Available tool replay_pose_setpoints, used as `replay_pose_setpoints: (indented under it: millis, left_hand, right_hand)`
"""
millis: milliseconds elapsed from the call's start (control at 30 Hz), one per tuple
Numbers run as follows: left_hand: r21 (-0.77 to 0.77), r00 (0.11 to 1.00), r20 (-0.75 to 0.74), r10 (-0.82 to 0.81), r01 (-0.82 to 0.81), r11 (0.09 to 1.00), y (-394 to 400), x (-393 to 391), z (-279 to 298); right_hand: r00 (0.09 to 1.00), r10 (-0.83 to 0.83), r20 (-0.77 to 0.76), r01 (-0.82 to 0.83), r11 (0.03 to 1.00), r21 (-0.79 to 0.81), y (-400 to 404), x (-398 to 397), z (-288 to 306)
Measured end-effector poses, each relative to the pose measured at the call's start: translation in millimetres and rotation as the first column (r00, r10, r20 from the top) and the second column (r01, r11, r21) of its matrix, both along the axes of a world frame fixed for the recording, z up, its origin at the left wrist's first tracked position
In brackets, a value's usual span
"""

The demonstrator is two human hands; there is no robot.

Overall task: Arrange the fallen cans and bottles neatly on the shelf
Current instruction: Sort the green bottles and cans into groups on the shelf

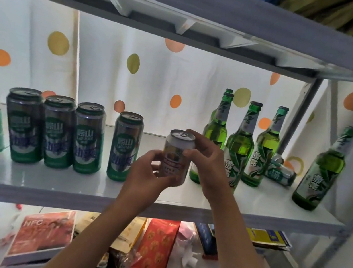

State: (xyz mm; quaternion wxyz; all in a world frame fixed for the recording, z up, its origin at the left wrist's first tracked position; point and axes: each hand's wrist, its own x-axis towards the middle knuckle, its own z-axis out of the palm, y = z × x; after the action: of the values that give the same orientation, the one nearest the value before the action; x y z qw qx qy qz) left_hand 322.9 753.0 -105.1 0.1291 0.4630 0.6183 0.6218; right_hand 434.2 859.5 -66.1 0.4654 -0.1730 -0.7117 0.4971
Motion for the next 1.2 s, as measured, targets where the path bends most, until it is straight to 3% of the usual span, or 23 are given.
replay_pose_setpoints:
  millis: [233,367,533,800,1000,1067,1200]
  left_hand:
    - [0.012,0.984,-0.027,0.177,-0.176,0.984,13.2,7.7,-23.0]
    - [-0.021,0.960,-0.072,0.272,-0.274,0.961,23.5,5.0,-41.2]
    - [-0.059,0.919,-0.169,0.356,-0.370,0.927,30.4,2.0,-54.5]
    - [-0.113,0.828,-0.401,0.393,-0.470,0.875,38.7,-0.4,-58.6]
    - [-0.211,0.841,-0.418,0.344,-0.458,0.863,28.8,8.5,-57.7]
    - [-0.174,0.830,-0.457,0.319,-0.435,0.883,10.8,23.1,-60.9]
    - [0.129,0.636,-0.678,0.368,-0.390,0.912,-3.1,39.4,-61.2]
  right_hand:
    - [0.979,-0.125,0.159,0.107,0.987,0.117,2.6,-2.9,-5.9]
    - [0.953,-0.227,0.198,0.180,0.956,0.232,-1.5,0.9,-8.8]
    - [0.941,-0.260,0.216,0.203,0.945,0.256,-4.4,4.1,-12.6]
    - [0.929,-0.280,0.241,0.191,0.922,0.336,-10.8,-1.7,-19.1]
    - [0.893,-0.370,0.258,0.202,0.839,0.506,-8.9,5.7,-26.9]
    - [0.885,-0.406,0.228,0.228,0.805,0.548,-7.7,12.1,-30.2]
    - [0.868,-0.484,0.116,0.310,0.708,0.634,-6.9,28.7,-37.7]
